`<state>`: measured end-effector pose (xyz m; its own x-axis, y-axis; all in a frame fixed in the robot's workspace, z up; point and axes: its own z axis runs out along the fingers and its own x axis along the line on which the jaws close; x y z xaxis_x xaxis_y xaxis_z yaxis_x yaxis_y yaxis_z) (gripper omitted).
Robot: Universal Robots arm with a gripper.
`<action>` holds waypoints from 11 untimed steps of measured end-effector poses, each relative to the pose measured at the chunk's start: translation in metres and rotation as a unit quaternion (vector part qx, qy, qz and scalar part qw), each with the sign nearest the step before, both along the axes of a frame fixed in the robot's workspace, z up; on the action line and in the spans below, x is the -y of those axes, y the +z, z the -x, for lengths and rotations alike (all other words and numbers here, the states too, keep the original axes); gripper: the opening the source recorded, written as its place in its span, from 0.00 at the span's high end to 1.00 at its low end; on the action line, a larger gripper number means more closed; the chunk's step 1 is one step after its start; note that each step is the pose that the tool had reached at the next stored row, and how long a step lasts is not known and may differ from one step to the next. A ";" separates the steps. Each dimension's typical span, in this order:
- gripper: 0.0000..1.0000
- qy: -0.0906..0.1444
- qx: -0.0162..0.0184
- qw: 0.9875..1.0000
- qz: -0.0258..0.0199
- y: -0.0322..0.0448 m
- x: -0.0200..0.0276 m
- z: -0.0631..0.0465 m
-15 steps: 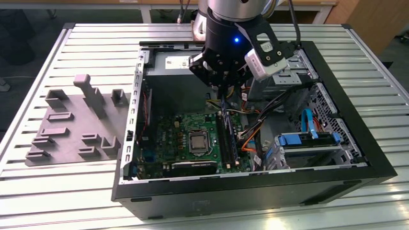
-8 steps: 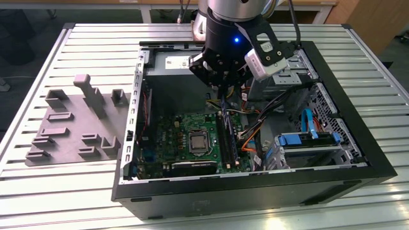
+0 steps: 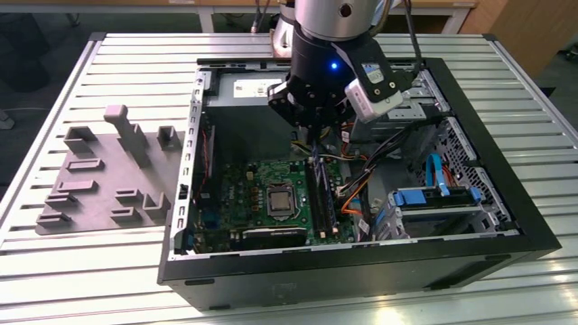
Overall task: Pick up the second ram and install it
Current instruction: 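Insert the second ram into the second slot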
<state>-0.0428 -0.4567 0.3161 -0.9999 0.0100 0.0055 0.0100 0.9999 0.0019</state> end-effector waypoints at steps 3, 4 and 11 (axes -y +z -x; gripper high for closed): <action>0.86 0.000 -0.001 1.000 0.000 -0.0054 0.0000 0.000; 0.86 0.000 -0.002 1.000 0.000 -0.0071 0.0001 0.000; 0.86 0.001 -0.005 1.000 -0.001 -0.0092 0.0005 -0.002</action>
